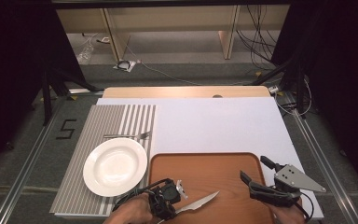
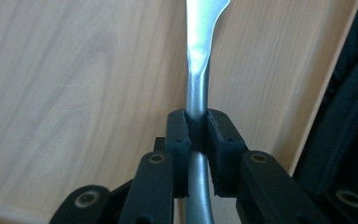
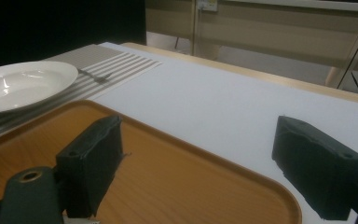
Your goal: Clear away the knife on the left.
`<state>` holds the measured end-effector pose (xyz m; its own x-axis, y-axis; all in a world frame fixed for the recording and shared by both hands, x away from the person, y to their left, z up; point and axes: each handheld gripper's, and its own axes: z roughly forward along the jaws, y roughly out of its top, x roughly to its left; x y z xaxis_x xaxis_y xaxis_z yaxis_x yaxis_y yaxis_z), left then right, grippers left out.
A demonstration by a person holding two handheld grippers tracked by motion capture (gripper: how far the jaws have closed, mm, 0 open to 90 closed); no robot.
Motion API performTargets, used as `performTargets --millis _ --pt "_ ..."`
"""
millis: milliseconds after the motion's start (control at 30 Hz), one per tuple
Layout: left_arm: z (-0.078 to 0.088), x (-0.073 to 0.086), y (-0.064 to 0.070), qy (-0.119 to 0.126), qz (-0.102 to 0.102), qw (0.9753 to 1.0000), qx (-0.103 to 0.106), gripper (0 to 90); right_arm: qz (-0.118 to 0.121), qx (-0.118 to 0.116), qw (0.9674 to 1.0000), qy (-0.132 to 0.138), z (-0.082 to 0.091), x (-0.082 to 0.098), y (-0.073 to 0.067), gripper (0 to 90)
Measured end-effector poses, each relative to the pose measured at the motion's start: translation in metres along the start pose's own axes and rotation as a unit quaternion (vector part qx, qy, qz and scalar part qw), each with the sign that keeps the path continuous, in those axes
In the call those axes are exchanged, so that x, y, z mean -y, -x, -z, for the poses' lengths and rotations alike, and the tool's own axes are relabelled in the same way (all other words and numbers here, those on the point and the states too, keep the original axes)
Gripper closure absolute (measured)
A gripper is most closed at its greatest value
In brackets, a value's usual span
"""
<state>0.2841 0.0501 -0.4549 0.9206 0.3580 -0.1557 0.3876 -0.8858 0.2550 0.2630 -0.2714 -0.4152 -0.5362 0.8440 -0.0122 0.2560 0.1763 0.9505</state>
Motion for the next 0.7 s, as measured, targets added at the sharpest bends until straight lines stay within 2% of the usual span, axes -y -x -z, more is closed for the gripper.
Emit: performTargets --millis 200,367,467,567,700 --pt "-0.002 0.001 0.0 -0.012 0.0 0.9999 -0.001 79.0 -0.002 0.0 1.0 0.0 0.0 0.0 0.0 17.1" --pt "-0.001 0.002 0.0 -0.015 0.01 0.9998 0.001 77.1 -0.001 0.0 1.0 -0.001 0.0 0.0 0.0 17.1" --pt "0.002 0.0 0.002 -0.004 0.016 0.9997 -0.015 62.7 -0.002 0.0 1.0 0.001 0.0 0.0 0.001 17.1" --pt "0.006 -0.002 0.005 0.006 0.018 0.9993 -0.032 52.8 -0.001 0.0 1.0 -0.001 0.0 0.0 0.0 17.1" --pt "0.009 -0.004 0.007 0.04 0.024 0.9979 -0.045 49.4 -0.002 0.0 1.0 0.0 0.0 0.0 0.0 17.1"
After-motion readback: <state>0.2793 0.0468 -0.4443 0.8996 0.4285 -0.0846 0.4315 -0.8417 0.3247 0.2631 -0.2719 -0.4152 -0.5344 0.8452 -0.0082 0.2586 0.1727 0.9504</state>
